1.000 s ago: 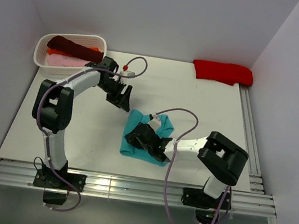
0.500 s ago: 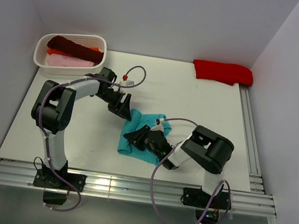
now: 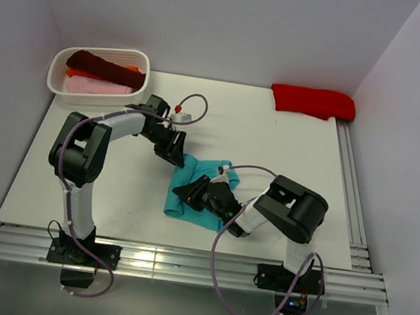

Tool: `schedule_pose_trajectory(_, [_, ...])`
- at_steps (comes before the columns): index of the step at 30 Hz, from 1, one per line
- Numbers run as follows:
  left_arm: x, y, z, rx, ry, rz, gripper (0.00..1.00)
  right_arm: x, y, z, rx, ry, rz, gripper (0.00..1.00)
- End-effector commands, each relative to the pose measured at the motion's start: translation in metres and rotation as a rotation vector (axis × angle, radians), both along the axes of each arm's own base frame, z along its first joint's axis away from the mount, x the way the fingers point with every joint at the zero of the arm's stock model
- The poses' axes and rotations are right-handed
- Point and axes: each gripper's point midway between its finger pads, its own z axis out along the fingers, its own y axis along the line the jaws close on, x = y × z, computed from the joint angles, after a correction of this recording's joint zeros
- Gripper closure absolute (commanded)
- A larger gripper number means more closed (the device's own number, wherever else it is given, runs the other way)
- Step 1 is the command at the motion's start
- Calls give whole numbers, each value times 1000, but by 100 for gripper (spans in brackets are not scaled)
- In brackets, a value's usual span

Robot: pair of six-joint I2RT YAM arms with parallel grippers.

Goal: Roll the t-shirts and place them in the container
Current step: Roll the tshirt

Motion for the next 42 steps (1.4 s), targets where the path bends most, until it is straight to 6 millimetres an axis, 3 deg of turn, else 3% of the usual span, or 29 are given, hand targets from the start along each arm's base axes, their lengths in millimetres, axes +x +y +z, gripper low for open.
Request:
schedule_pose_trajectory(1, [23, 0, 7, 107, -94, 59, 54, -17, -22, -46, -178, 91, 30, 67])
schedule_pose_trajectory(5, [23, 1, 13, 250, -161, 79, 68, -16, -32, -49, -270, 96, 14, 62])
schedule_pose_trajectory(9, [12, -10, 17, 307, -182, 33, 75, -12, -38, -47, -425, 75, 6, 52])
schedule_pose_trajectory(10, [13, -9, 17, 329, -196, 36, 76, -7, -30, -36, -443, 48, -6, 50])
schedule_pose_trajectory(12, [11, -11, 18, 347, -207, 27, 77, -11, -41, -39, -565, 67, -7, 46])
schedule_pose_trajectory(13, [11, -11, 18, 353, -213, 26, 77, -5, -31, -26, -570, 50, -11, 45])
schedule_pose_trajectory(15, [9, -12, 18, 364, -216, 22, 78, -10, -46, -29, -701, 64, -24, 42])
schedule_pose_trajectory(16, [10, -13, 19, 368, -222, 24, 78, -4, -37, -15, -705, 49, -36, 42])
schedule_pose_trajectory(17, [11, -12, 19, 375, -227, 26, 78, -10, -47, -18, -790, 57, -39, 40])
schedule_pose_trajectory(19, [10, -14, 20, 375, -228, 22, 78, -6, -37, 1, -813, 32, -51, 39])
schedule_pose_trajectory(21, [9, -14, 19, 378, -228, 20, 78, -11, -46, 5, -903, 26, -59, 39])
schedule_pose_trajectory(22, [9, -14, 19, 379, -229, 20, 78, -7, -38, 19, -897, 8, -68, 39])
schedule_pose_trajectory(27, [7, -15, 19, 377, -227, 14, 77, -4, -30, 43, -931, -48, -93, 41])
schedule_pose_trajectory(42, [5, -18, 18, 370, -218, 5, 76, 37, 13, 59, -952, -178, -152, 53])
